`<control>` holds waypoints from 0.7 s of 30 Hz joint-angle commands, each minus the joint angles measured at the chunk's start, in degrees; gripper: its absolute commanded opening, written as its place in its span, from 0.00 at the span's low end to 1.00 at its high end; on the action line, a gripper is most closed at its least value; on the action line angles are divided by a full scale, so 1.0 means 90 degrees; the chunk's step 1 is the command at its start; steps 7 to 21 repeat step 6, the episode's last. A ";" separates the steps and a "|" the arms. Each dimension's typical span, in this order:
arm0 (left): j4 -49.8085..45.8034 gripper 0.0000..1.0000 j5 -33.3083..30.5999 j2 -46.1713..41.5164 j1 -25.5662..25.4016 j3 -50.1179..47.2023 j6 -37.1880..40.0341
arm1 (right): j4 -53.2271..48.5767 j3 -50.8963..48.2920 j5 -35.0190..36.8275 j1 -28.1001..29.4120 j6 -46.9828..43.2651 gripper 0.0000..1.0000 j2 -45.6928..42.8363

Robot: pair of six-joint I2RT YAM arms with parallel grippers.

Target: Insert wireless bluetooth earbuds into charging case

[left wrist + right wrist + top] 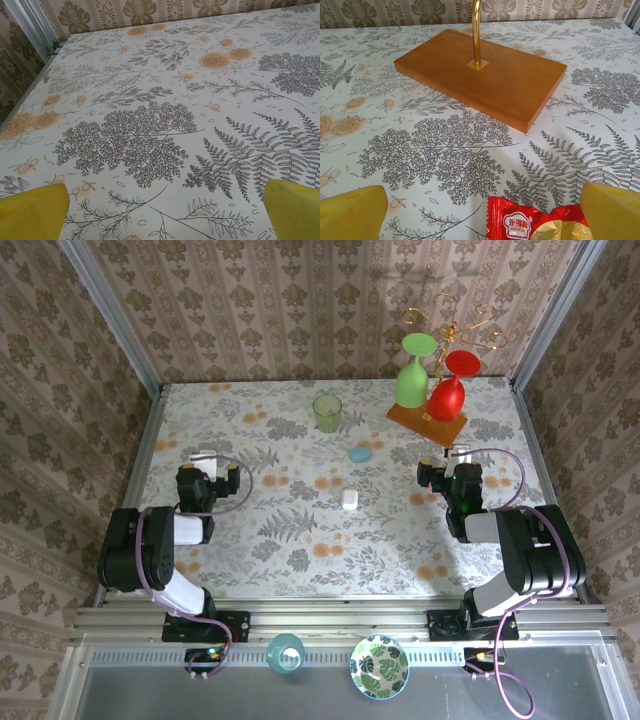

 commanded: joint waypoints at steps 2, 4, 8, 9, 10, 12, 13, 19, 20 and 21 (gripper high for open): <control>-0.0029 1.00 -0.0041 -0.0025 0.0004 0.0078 0.0089 | 0.0062 0.0081 -0.0088 -0.0025 -0.0078 1.00 0.0016; -0.0022 1.00 -0.0038 -0.0021 -0.0002 0.0078 0.0089 | 0.0071 0.0083 -0.0088 -0.0029 -0.0075 1.00 0.0007; 0.0002 1.00 -0.0051 -0.0035 -0.0002 0.0063 0.0084 | 0.0079 0.0073 -0.0085 -0.0027 -0.0078 1.00 0.0015; 0.0002 1.00 -0.0051 -0.0035 -0.0002 0.0063 0.0084 | 0.0079 0.0073 -0.0085 -0.0027 -0.0078 1.00 0.0015; 0.0002 1.00 -0.0051 -0.0035 -0.0002 0.0063 0.0084 | 0.0079 0.0073 -0.0085 -0.0027 -0.0078 1.00 0.0015; 0.0002 1.00 -0.0051 -0.0035 -0.0002 0.0063 0.0084 | 0.0079 0.0073 -0.0085 -0.0027 -0.0078 1.00 0.0015; 0.0002 1.00 -0.0051 -0.0035 -0.0002 0.0063 0.0084 | 0.0079 0.0073 -0.0085 -0.0027 -0.0078 1.00 0.0015; 0.0002 1.00 -0.0051 -0.0035 -0.0002 0.0063 0.0084 | 0.0079 0.0073 -0.0085 -0.0027 -0.0078 1.00 0.0015; 0.0002 1.00 -0.0051 -0.0035 -0.0002 0.0063 0.0084 | 0.0079 0.0073 -0.0085 -0.0027 -0.0078 1.00 0.0015; 0.0002 1.00 -0.0051 -0.0035 -0.0002 0.0063 0.0084 | 0.0079 0.0073 -0.0085 -0.0027 -0.0078 1.00 0.0015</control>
